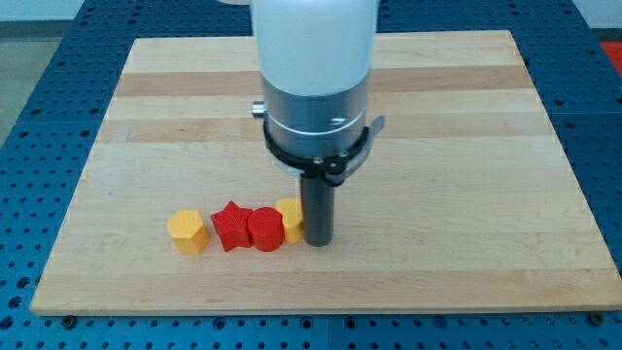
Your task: Push the red blocks into the yellow hexagon
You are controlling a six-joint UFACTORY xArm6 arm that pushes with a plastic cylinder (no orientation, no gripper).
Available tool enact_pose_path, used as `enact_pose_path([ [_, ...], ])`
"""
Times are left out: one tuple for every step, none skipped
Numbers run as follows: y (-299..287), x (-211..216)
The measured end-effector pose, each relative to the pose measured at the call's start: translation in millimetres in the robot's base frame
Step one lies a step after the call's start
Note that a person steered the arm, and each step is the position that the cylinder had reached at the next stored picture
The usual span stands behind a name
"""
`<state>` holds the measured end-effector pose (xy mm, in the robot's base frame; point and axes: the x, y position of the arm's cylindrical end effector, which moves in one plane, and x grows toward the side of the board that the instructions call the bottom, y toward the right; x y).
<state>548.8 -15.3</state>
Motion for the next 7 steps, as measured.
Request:
enact_pose_path([
  [-18, 0],
  [-36, 0],
  [-52, 0],
  [-67, 0],
  [-81, 0],
  [-96, 0],
  [-112, 0],
])
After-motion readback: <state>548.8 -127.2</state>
